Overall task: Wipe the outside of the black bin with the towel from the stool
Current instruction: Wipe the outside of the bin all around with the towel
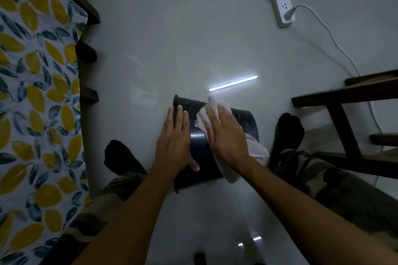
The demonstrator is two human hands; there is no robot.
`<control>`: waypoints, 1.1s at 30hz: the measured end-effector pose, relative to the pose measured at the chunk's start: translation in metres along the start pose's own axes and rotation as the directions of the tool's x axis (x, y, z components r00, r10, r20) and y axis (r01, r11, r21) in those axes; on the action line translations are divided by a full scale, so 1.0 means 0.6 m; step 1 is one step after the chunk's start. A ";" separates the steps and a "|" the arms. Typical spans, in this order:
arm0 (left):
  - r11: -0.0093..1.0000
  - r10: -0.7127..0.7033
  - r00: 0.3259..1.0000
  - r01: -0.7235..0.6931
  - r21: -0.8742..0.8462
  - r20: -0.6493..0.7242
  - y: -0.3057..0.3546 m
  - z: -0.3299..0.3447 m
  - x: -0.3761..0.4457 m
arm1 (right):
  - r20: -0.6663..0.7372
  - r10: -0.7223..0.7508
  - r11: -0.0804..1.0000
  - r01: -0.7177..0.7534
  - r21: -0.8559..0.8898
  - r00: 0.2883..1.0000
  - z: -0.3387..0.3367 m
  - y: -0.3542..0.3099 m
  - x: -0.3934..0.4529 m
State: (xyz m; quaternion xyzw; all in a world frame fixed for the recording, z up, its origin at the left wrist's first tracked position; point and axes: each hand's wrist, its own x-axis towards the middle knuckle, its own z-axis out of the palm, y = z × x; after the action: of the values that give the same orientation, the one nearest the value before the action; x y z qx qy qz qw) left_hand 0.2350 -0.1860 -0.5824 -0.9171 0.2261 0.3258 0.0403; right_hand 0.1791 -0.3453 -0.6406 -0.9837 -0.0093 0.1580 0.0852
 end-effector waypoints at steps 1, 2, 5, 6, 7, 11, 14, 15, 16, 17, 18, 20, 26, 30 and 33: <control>1.000 0.016 1.000 -0.016 0.016 0.000 0.000 -0.004 0.000 | -0.020 0.001 1.000 -0.001 0.014 1.000 0.004 -0.005 -0.024; 0.999 0.022 1.000 -0.022 0.027 -0.003 0.000 -0.007 -0.001 | -0.041 0.002 0.999 0.000 0.035 0.999 0.009 -0.013 -0.046; 1.000 0.029 0.999 -0.029 0.005 -0.026 -0.003 -0.003 -0.004 | -0.087 -0.020 1.000 0.019 -0.009 0.996 0.040 -0.048 -0.108; 1.000 0.022 0.999 -0.023 -0.014 -0.031 -0.003 0.001 -0.009 | -0.129 -0.018 1.000 0.018 0.001 0.992 0.048 -0.052 -0.121; 1.000 0.012 0.999 -0.013 -0.028 -0.033 -0.002 0.005 -0.014 | -0.170 -0.021 0.999 0.025 0.020 0.985 0.054 -0.052 -0.129; 1.000 0.009 0.998 -0.008 0.022 -0.061 0.001 0.015 -0.019 | -0.154 -0.064 0.993 0.078 0.092 0.986 0.051 -0.038 -0.120; 1.000 0.001 0.999 -0.001 0.004 -0.047 -0.004 0.016 -0.011 | -0.046 -0.035 0.990 0.041 0.132 0.998 0.056 -0.042 -0.091; 1.000 -0.010 0.999 0.009 -0.022 -0.041 -0.005 0.017 -0.008 | -0.039 -0.022 0.989 0.027 0.146 0.999 0.054 -0.046 -0.082; 0.999 -0.021 0.999 0.019 -0.044 -0.033 -0.007 0.017 -0.007 | -0.051 -0.007 0.988 0.015 0.155 0.999 0.053 -0.047 -0.071; 0.998 -0.029 0.999 0.027 -0.054 -0.028 -0.007 0.018 -0.006 | -0.069 0.004 0.987 0.008 0.161 0.998 0.049 -0.047 -0.062; 0.998 -0.035 0.999 0.034 -0.052 -0.031 -0.007 0.019 -0.006 | -0.098 0.016 0.987 0.000 0.162 0.995 0.042 -0.047 -0.055; 0.998 -0.038 0.998 0.036 -0.042 -0.043 -0.006 0.021 -0.007 | -0.134 0.028 0.985 -0.005 0.170 0.991 0.029 -0.046 -0.040; 1.000 -0.021 0.998 0.021 -0.003 -0.061 -0.006 0.029 -0.013 | -0.181 0.116 0.955 -0.060 0.292 0.977 0.015 -0.053 0.021; 0.999 -0.031 0.998 0.034 0.042 -0.049 -0.003 0.033 -0.014 | -0.163 0.170 0.953 -0.120 0.278 0.972 0.010 -0.043 0.094; 0.999 -0.043 0.998 0.043 0.006 -0.047 0.000 0.026 -0.014 | -0.062 0.272 0.920 -0.241 0.311 0.960 -0.005 -0.029 0.151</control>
State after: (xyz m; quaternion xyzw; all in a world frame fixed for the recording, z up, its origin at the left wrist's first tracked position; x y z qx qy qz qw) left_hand 0.2199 -0.1794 -0.5893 -0.9291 0.2082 0.3024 0.0451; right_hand 0.2663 -0.3244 -0.6630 -0.9589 0.1482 0.1157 0.2125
